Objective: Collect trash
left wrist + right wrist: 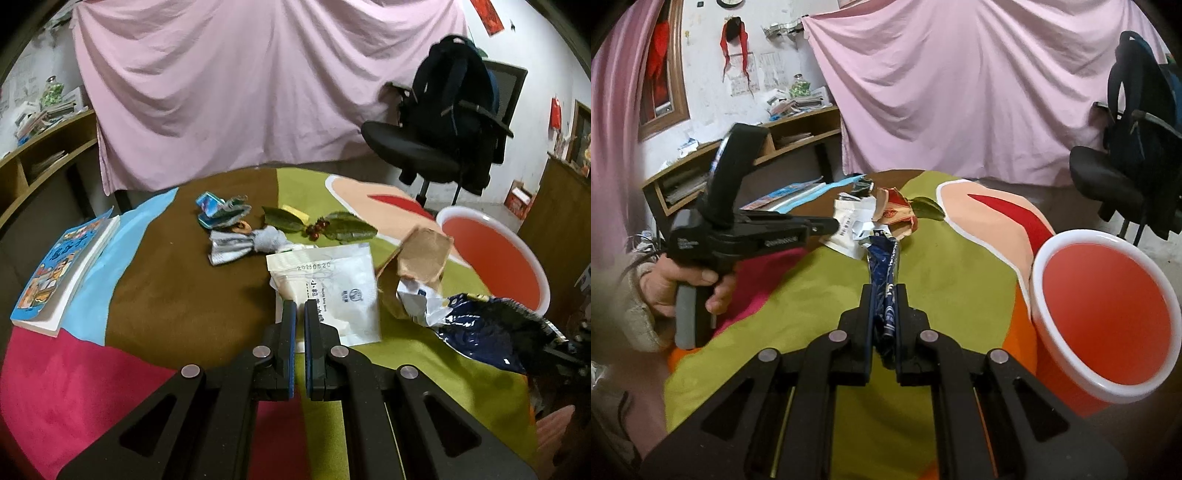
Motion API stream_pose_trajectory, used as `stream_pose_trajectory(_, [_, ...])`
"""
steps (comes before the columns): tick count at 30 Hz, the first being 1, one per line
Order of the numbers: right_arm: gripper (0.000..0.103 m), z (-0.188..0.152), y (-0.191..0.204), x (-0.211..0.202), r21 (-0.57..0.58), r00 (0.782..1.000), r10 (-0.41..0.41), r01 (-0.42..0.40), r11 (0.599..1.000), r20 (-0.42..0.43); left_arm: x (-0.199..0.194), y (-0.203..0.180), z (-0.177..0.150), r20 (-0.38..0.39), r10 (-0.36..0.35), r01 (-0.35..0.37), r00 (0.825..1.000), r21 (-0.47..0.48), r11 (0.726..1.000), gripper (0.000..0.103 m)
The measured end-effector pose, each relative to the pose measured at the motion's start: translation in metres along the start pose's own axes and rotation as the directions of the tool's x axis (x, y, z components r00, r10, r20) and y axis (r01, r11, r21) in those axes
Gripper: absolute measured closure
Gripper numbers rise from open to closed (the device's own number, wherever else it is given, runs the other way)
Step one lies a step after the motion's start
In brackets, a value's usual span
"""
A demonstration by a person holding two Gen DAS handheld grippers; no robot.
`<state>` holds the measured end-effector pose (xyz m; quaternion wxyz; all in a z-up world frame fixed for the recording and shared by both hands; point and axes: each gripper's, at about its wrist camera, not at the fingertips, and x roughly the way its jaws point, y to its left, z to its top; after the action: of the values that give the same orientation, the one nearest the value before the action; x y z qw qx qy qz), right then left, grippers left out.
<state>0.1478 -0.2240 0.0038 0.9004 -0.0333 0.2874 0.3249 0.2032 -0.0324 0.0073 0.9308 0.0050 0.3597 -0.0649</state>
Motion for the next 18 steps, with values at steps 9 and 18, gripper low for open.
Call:
stream_pose_trajectory(9, [0.065, 0.002, -0.004, 0.007, 0.057, 0.996, 0.092, -0.093, 0.994, 0.011, -0.033, 0.017, -0.002, 0.064, 0.0, 0.003, 0.998, -0.048, 0.999, 0.103])
stream_pose_trajectory(18, [0.065, 0.005, 0.018, 0.009, -0.018, 0.998, 0.034, -0.033, 0.999, 0.058, -0.034, 0.022, -0.012, 0.015, -0.027, 0.028, 1.0, -0.056, 0.998, 0.103])
